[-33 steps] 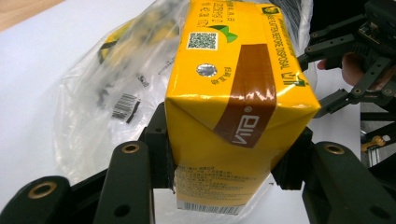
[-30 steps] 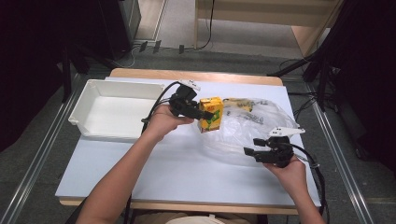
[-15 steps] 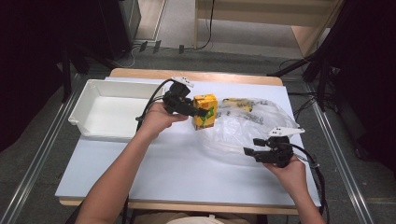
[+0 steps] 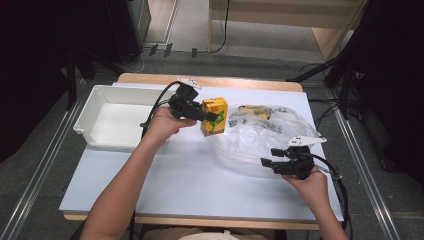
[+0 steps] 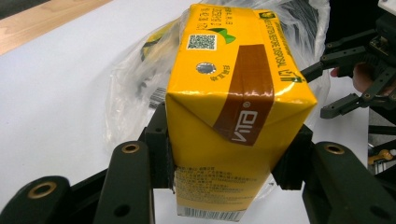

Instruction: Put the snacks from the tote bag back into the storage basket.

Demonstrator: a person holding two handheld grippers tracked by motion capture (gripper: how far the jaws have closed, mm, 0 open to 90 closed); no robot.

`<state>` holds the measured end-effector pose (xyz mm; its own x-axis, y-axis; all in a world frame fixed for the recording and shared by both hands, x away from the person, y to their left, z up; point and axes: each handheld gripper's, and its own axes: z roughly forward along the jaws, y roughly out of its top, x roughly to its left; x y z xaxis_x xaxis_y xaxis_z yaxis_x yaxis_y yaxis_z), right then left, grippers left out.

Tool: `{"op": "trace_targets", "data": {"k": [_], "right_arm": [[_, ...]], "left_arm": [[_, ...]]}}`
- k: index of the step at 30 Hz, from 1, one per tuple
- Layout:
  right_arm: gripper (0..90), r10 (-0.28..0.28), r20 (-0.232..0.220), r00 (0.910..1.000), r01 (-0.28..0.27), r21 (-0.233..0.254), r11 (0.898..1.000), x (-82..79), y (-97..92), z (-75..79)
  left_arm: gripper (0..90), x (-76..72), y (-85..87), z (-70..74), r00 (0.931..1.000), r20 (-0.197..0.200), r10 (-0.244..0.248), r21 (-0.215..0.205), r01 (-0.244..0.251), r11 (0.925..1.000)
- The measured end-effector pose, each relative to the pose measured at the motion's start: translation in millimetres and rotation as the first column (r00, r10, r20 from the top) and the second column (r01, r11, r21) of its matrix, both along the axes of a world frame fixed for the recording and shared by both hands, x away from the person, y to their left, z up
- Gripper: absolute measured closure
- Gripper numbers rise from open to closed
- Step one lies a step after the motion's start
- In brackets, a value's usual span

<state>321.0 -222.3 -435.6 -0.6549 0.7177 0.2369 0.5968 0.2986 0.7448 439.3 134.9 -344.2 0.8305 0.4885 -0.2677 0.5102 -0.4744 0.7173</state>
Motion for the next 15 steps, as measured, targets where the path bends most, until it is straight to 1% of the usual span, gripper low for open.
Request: {"op": "trace_targets", "data": {"k": [11,15], "right_arm": [[39.4,0.003,-0.007,1.0000,-0.003,-0.004,1.000,0.2,0.3,-0.8],[39.4,0.003,-0.007,1.0000,-0.003,-0.004,1.000,0.1,0.2,-0.6]], "left_arm": [[52.6,1.7,10.9,5.9,0.9997,0.001,0.026,-0.016,-0.026,0.9995],[52.5,2.1,15.3,7.4,0.9994,0.006,0.035,-0.011,-0.035,0.9993]]}}
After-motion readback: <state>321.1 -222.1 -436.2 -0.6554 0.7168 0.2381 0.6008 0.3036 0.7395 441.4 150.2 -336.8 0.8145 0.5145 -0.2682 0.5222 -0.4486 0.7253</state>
